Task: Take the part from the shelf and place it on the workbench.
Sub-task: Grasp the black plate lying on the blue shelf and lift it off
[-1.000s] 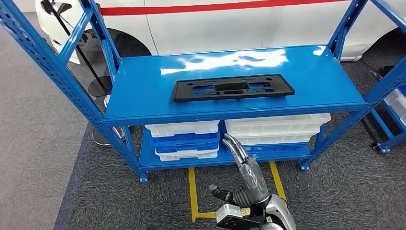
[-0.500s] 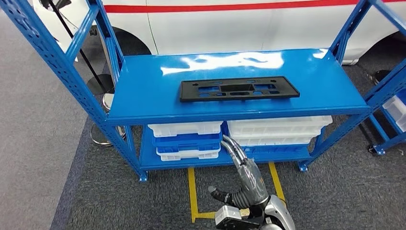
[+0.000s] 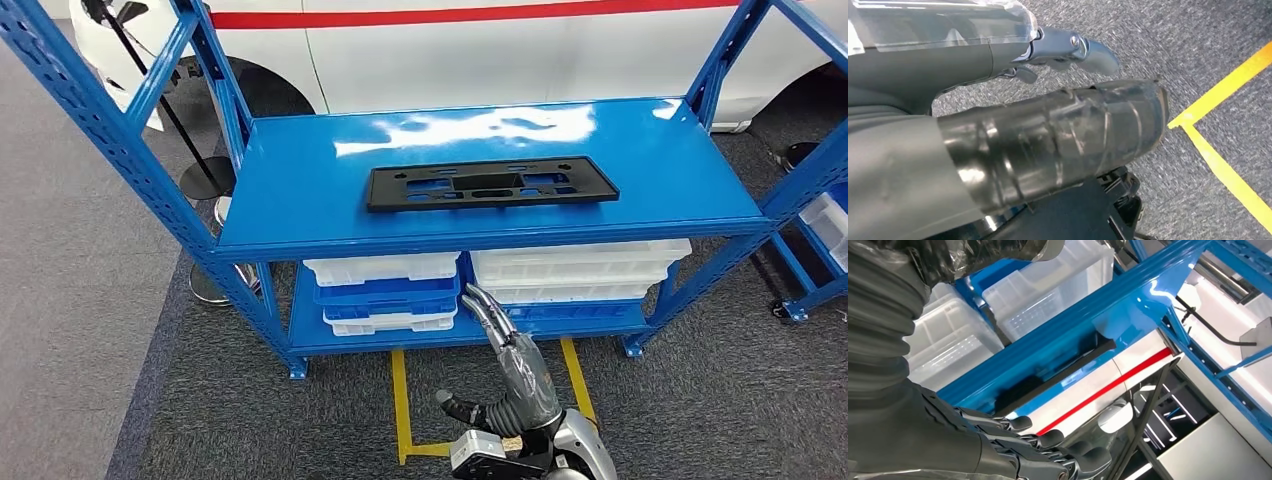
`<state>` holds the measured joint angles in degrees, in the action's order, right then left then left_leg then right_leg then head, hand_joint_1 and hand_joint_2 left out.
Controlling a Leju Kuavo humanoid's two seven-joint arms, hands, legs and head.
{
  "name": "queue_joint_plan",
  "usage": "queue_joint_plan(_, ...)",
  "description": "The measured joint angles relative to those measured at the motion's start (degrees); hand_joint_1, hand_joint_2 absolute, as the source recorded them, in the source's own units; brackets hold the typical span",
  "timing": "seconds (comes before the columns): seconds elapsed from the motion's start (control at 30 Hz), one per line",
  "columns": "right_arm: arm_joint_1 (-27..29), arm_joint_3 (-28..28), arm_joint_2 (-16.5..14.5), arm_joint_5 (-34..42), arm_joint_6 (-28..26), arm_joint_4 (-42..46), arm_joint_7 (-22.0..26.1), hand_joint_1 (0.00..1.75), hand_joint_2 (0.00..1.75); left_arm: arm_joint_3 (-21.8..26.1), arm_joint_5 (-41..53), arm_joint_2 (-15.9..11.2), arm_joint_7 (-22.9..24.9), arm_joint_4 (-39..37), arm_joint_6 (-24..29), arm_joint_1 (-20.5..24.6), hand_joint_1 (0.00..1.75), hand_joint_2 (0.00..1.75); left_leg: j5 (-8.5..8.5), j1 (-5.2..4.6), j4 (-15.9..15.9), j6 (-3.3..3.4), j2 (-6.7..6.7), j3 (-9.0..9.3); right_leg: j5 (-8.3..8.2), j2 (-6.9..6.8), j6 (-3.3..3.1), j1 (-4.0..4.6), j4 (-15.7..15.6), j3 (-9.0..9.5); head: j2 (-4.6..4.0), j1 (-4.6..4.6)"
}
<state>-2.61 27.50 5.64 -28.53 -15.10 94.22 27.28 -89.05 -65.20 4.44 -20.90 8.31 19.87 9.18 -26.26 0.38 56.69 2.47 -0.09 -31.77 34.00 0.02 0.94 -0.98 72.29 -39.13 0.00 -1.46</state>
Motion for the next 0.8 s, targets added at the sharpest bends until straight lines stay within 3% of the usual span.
queue_joint_plan(0.03,0.1,0.0,0.0,0.0,0.0,0.0,0.0,0.00,1.75,0.0,0.0,0.0,0.0,0.0,0.0,0.0,0.00,0.00,-0.08,0.03,0.1,-0.08,-0.02,-0.01,-0.92,-0.01,0.19,-0.17,-0.1,0.04,0.00,0.00)
queue_joint_plan(0.1,0.1,0.0,0.0,0.0,0.0,-0.1,0.0,0.00,1.75,0.0,0.0,0.0,0.0,0.0,0.0,0.0,0.00,0.00,-0.50,0.07,0.9,-0.67,-0.14,-0.12,-4.92,0.02,0.22,-0.44,-6.7,3.20,0.00,0.02)
queue_joint_plan(0.13,0.1,0.0,0.0,0.0,0.0,-0.1,0.0,0.00,1.75,0.0,0.0,0.0,0.0,0.0,0.0,0.0,0.00,0.00,-2.35,0.13,3.9,-1.45,-0.17,-1.41,-5.82,0.02,-0.44,-0.39,-9.5,4.49,0.00,0.04)
queue_joint_plan(0.17,0.1,0.0,0.0,0.0,0.0,-0.1,0.0,0.00,1.75,0.0,0.1,0.0,0.0,0.0,-0.1,0.0,0.00,0.00,-2.51,0.09,5.2,-1.82,-0.18,-1.97,-6.34,0.05,-1.16,-0.15,-11.7,5.61,0.00,0.07)
queue_joint_plan(0.23,0.1,0.0,0.0,-0.1,0.0,-0.1,0.1,0.00,1.75,0.0,0.2,-0.1,0.0,0.0,-0.3,0.1,0.00,0.00,-2.53,-0.17,5.8,-1.81,-0.16,-2.26,-6.19,0.05,-2.33,0.33,-12.6,6.06,0.00,0.08)
queue_joint_plan(0.27,0.1,0.0,0.0,-0.1,0.0,-0.1,0.1,0.00,1.75,0.0,0.3,-0.1,0.0,0.0,-0.3,0.1,0.00,0.00,-0.90,-0.40,3.1,-1.25,-0.16,-1.15,-6.18,0.06,-2.23,0.52,-12.6,6.06,0.00,0.07)
queue_joint_plan(0.37,0.1,0.0,0.0,-0.1,0.1,0.0,0.2,0.00,1.75,0.0,0.4,-0.2,-0.1,0.0,-0.4,0.1,0.00,0.00,-0.78,-0.49,1.4,-0.82,-0.22,-0.56,-6.36,0.01,-1.40,0.52,-12.8,5.84,0.00,0.06)
queue_joint_plan(0.43,0.0,-0.1,0.0,-0.2,0.1,0.0,0.3,0.00,1.75,0.0,0.4,-0.1,-0.1,0.0,-0.4,0.1,0.00,0.00,-0.27,-0.14,0.4,-0.41,-0.12,-0.13,-5.33,0.01,-0.81,0.53,-11.7,5.46,0.00,0.04)
queue_joint_plan(0.53,0.0,-0.1,0.0,-0.2,0.1,0.0,0.3,0.00,1.75,0.0,0.4,-0.1,-0.1,0.0,-0.5,0.3,0.00,0.00,0.02,0.00,-0.1,-0.03,0.04,0.07,-0.58,0.02,-0.24,0.30,-2.8,1.33,0.00,0.03)
queue_joint_plan(0.57,0.0,-0.1,0.0,-0.2,0.1,0.0,0.3,0.00,1.75,0.0,0.4,-0.1,-0.1,0.0,-0.5,0.2,0.00,0.00,0.01,-0.01,0.0,-0.02,0.06,0.04,0.42,0.02,-0.08,0.19,0.3,-0.21,0.00,0.03)
queue_joint_plan(0.6,0.1,-0.1,0.0,-0.2,0.1,0.0,0.3,0.00,1.75,0.0,0.4,-0.1,-0.1,0.0,-0.5,0.2,0.00,0.00,-0.03,0.00,0.0,-0.03,0.06,0.03,0.38,0.01,0.07,0.08,1.7,-1.01,0.00,0.03)
queue_joint_plan(0.63,0.1,-0.1,0.0,-0.2,0.1,-0.1,0.3,0.00,1.75,0.0,0.4,-0.1,0.0,0.0,-0.6,0.2,0.00,0.00,-0.09,0.03,0.1,-0.08,0.05,0.03,-0.72,0.00,0.18,-0.05,1.1,-0.79,0.00,0.02)
queue_joint_plan(0.73,0.0,-0.1,0.0,-0.2,0.1,-0.1,0.3,0.00,1.75,0.0,0.5,0.0,0.0,0.0,-0.6,0.2,0.00,0.00,-0.63,0.02,1.0,-0.68,-0.11,-0.09,-5.75,0.00,0.20,-0.31,-8.9,3.91,0.00,0.02)
queue_joint_plan(0.8,0.0,-0.1,0.0,-0.2,0.1,-0.1,0.3,0.00,1.75,0.0,0.5,0.0,0.0,0.0,-0.6,0.2,0.00,0.00,-0.94,-0.17,1.5,-1.31,-0.19,-0.41,-6.42,0.10,-0.22,-0.18,-12.2,5.32,0.00,0.04)
